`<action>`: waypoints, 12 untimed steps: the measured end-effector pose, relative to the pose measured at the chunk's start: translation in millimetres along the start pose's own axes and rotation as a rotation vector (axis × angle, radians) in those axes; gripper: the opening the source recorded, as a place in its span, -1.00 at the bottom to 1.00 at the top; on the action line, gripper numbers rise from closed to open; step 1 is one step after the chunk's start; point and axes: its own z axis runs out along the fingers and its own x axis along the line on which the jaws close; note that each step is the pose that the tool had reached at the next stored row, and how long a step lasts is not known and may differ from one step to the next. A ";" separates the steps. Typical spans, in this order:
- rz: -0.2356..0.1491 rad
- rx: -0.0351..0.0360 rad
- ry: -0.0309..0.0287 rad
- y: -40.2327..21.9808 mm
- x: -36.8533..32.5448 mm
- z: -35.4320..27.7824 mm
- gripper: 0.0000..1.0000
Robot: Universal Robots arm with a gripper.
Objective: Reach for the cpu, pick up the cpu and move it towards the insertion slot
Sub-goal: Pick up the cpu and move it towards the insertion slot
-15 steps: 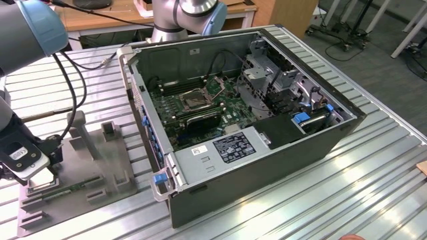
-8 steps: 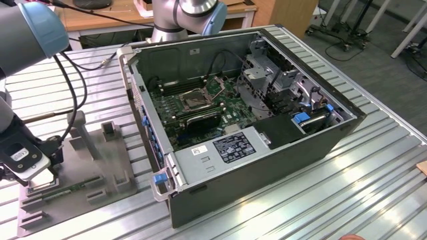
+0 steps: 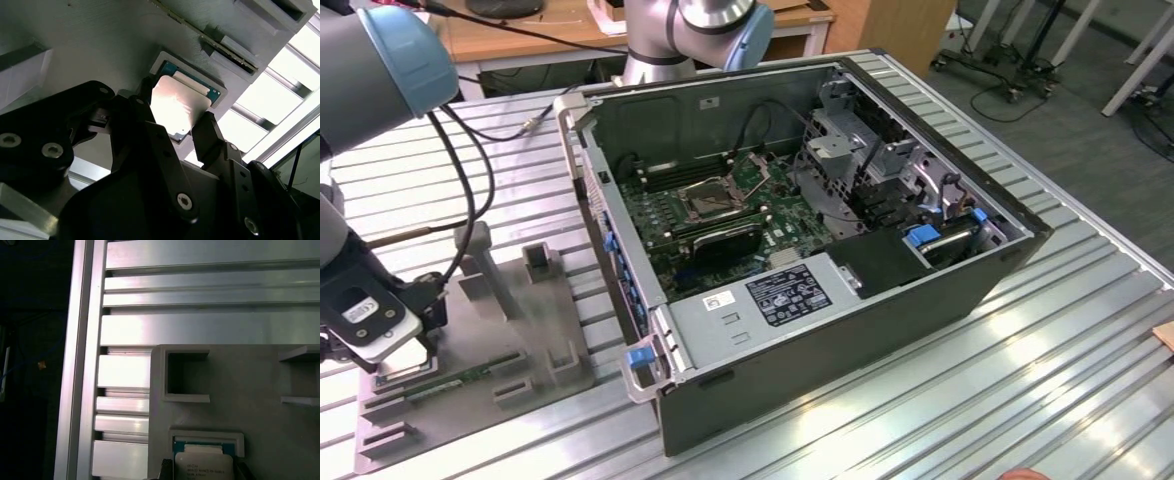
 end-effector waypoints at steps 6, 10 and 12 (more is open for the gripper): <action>0.000 0.0002 0.0004 -0.1 0.0 0.9 0.18; 0.000 0.0003 0.0005 -0.1 0.1 1.0 0.15; 0.000 0.0003 0.0005 -0.1 0.0 1.1 0.08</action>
